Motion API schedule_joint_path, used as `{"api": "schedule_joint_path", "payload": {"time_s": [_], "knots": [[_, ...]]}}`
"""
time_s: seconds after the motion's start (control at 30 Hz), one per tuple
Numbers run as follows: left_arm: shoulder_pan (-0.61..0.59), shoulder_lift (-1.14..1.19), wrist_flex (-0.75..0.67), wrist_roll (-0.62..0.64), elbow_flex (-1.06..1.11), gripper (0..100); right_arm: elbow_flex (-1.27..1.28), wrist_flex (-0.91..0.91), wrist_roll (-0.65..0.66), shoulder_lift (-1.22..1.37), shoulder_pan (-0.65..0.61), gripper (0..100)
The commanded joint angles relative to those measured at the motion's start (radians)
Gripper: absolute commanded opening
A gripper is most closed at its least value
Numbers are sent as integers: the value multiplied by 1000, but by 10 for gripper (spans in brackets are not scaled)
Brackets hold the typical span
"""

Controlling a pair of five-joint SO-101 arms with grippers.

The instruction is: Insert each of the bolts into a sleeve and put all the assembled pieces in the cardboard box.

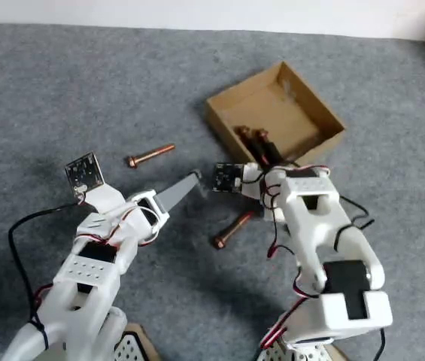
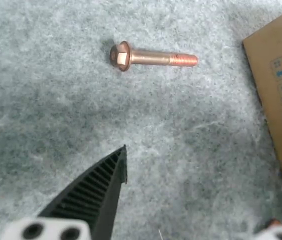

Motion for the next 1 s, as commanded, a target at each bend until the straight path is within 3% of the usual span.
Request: {"api": "schedule_joint_path", "payload": {"time_s": [0.0,0.17,0.23,0.4,0.57,0.83,0.97], "knots": [[-10,-5,-17,-2,-5,527,-65,-15,-11,81,31,110],[-10,-5,-17,-2,-5,527,-59,-12,-20,71,28,87],[-10,-5,-17,-2,-5,527,-61,19,-58,70,27,3],[-10,-12,-17,-2,-5,527,-64,44,-203,65,16,5],[-56,-13,-5,-2,-13,527,-58,47,-489,-70,-12,5],[-58,-5,262,0,-137,527,122,104,-1011,-524,-119,5],[-58,-4,284,6,-148,527,171,148,-1221,-694,-127,5]]}}
